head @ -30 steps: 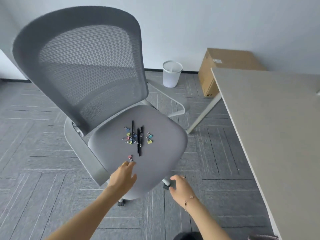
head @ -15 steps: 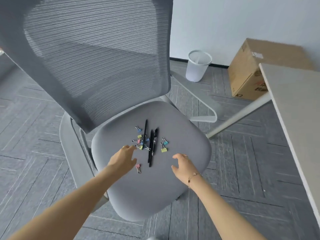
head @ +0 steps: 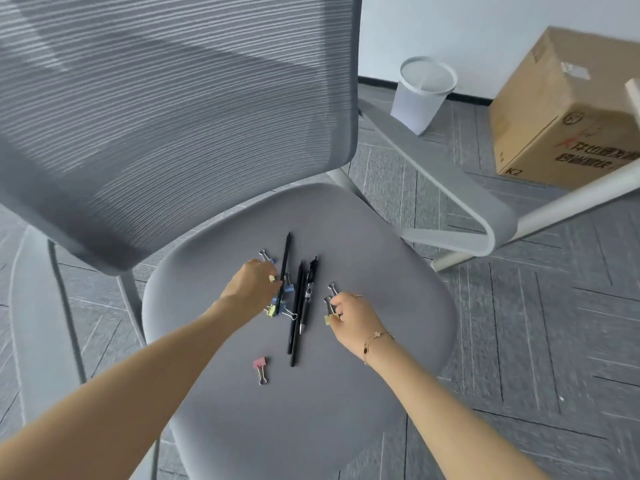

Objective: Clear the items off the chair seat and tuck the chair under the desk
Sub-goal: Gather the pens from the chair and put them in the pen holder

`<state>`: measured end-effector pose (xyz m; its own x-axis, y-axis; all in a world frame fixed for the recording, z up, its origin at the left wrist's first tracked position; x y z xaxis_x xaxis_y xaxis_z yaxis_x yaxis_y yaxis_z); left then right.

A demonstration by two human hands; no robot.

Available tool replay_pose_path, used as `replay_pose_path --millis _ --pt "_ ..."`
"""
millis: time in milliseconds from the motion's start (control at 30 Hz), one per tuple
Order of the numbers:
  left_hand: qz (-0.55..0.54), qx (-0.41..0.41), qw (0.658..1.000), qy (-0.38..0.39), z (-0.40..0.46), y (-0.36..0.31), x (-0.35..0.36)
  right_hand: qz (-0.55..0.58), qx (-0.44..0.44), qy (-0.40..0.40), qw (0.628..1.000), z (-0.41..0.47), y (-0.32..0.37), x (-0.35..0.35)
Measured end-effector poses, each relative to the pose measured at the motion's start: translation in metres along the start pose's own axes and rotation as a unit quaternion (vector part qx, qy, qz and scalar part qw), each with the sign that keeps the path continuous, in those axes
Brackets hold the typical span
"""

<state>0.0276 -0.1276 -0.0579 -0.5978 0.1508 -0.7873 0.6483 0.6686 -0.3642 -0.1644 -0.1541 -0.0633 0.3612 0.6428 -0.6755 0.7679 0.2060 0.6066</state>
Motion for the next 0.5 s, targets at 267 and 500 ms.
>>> replay_pose_path --millis 267,500 --pt "-0.013 -0.053 0.998 0.01 0.024 -0.01 0.028 0.004 -0.009 -0.009 1.0 0.023 -0.009 0.013" --pt "-0.055 -0.051 0.997 0.027 0.022 0.007 0.001 0.024 0.021 -0.042 0.999 0.039 0.012 0.021"
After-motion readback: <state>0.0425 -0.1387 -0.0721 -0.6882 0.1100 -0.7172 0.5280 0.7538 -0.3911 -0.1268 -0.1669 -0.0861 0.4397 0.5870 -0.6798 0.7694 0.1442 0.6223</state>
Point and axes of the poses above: each hand's wrist, its own z-axis towards the middle knuckle, its own x-axis out of the palm, y = z × x, the point moved 3 cm from there along z, towards the middle knuckle, and after that the axes turned 8 degrees about -x, right-handed, at the moved point
